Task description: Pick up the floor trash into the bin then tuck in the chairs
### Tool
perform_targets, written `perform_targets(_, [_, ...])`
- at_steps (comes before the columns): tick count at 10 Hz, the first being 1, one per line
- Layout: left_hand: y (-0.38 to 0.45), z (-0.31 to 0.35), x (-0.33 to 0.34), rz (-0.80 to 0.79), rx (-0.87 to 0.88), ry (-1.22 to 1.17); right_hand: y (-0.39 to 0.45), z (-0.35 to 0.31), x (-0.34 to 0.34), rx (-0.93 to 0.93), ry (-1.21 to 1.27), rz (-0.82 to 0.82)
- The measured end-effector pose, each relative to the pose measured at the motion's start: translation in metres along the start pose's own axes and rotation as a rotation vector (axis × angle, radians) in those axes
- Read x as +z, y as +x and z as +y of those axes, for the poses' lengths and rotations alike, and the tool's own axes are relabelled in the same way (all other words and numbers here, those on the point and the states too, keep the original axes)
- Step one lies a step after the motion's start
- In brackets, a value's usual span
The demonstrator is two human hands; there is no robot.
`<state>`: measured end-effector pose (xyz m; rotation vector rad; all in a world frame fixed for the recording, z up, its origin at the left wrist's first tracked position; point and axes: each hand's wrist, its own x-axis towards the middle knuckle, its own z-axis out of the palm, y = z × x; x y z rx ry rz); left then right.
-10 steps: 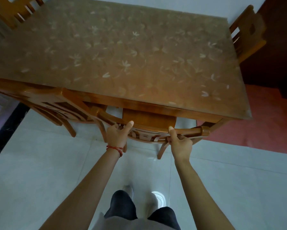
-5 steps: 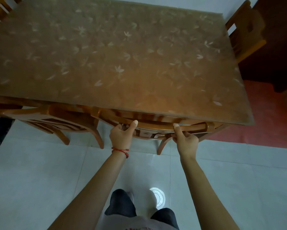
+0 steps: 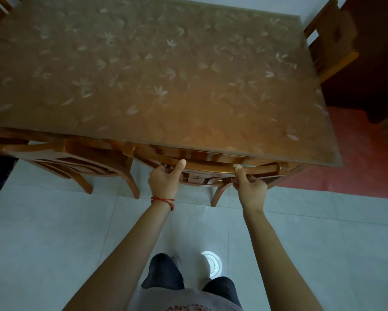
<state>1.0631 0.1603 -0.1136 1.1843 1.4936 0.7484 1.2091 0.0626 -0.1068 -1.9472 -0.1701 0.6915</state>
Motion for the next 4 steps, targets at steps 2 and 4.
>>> perform_targets(2, [-0.009, 0.011, -0.007, -0.041, 0.001, 0.074, -0.011, -0.002, -0.002, -0.036, -0.071, -0.025])
perform_targets(4, [-0.030, 0.005, -0.021, -0.044, 0.109, 0.235, -0.031, 0.005, -0.021, -0.204, -0.261, -0.108])
